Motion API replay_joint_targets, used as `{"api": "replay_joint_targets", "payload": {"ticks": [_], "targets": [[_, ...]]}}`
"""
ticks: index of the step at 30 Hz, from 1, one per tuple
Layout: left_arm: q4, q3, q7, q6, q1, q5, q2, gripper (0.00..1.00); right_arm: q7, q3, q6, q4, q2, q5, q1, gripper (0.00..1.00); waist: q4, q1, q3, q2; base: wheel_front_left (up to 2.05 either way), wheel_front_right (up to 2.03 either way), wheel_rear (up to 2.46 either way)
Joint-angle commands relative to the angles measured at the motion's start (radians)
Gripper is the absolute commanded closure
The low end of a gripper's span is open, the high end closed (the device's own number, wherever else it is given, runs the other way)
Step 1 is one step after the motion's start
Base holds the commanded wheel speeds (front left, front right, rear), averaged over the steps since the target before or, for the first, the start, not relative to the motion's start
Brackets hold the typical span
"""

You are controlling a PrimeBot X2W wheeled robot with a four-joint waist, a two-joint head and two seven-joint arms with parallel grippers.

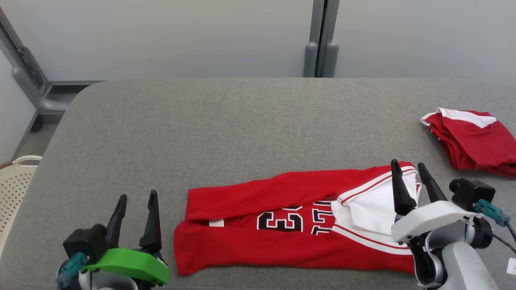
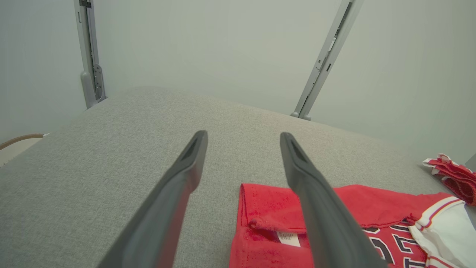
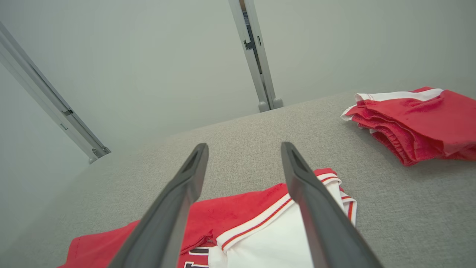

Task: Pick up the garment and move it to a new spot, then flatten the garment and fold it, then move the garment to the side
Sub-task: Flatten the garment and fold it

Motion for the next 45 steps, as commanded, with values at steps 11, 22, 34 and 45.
{"api": "replay_joint_targets", "payload": {"ticks": [11,22,34,45], "targets": [[0.013,0.027,0.0,-0.002,0.105,0.082,-0.021,0.0,-0.063,0.025,0.0,0.059,-0.003,0.029,0.052,0.0,0.004,0.0,-0.015,-0.0001,0.0,0.0,0.0],[0.015,0.036,0.0,-0.016,0.104,0.109,-0.027,0.0,-0.049,0.011,0.0,0.075,-0.003,0.01,0.049,0.0,-0.001,0.0,-0.007,-0.0001,0.0,0.0,0.0],[0.02,0.03,0.0,-0.02,0.09,0.125,-0.033,0.0,0.156,-0.093,0.0,0.076,-0.005,-0.035,-0.003,0.0,-0.004,0.0,-0.003,-0.0001,0.0,0.0,0.0],[0.021,0.018,0.003,-0.027,0.093,0.127,-0.037,0.0,0.495,-0.235,0.0,0.085,-0.003,-0.153,-0.069,0.0,0.012,0.0,0.016,-0.0001,0.0,0.0,0.0]]}}
